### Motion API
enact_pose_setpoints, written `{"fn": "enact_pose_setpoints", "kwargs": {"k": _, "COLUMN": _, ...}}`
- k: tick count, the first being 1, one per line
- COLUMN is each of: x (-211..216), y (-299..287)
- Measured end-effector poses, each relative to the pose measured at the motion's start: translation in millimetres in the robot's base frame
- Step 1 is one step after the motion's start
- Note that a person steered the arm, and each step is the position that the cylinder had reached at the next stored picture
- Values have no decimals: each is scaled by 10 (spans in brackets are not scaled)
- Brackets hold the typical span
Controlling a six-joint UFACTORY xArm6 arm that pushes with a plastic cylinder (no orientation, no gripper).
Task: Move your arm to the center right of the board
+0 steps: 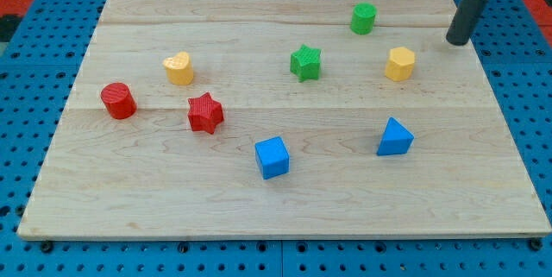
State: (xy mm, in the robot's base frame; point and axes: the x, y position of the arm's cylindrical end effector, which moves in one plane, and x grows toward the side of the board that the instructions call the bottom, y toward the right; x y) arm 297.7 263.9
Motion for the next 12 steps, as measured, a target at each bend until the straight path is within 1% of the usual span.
{"fn": "enact_pose_setpoints", "kwargs": {"k": 1, "x": 208, "y": 81}}
{"fn": "enact_pose_setpoints", "kwargs": {"k": 2, "x": -248, "y": -86}}
{"fn": "enact_pose_setpoints", "kwargs": {"k": 3, "x": -126, "y": 6}}
{"fn": "enact_pose_setpoints", "kwargs": {"k": 5, "x": -122, "y": 6}}
{"fn": "enact_pose_setpoints", "kwargs": {"k": 6, "x": -660, "y": 15}}
{"fn": "enact_pose_setpoints", "kwargs": {"k": 7, "x": -1048, "y": 104}}
{"fn": "enact_pose_setpoints", "kwargs": {"k": 9, "x": -1059, "y": 88}}
{"fn": "enact_pose_setpoints", "kwargs": {"k": 10, "x": -933, "y": 118}}
{"fn": "enact_pose_setpoints", "kwargs": {"k": 11, "x": -183, "y": 240}}
{"fn": "enact_pose_setpoints", "kwargs": {"k": 12, "x": 479, "y": 259}}
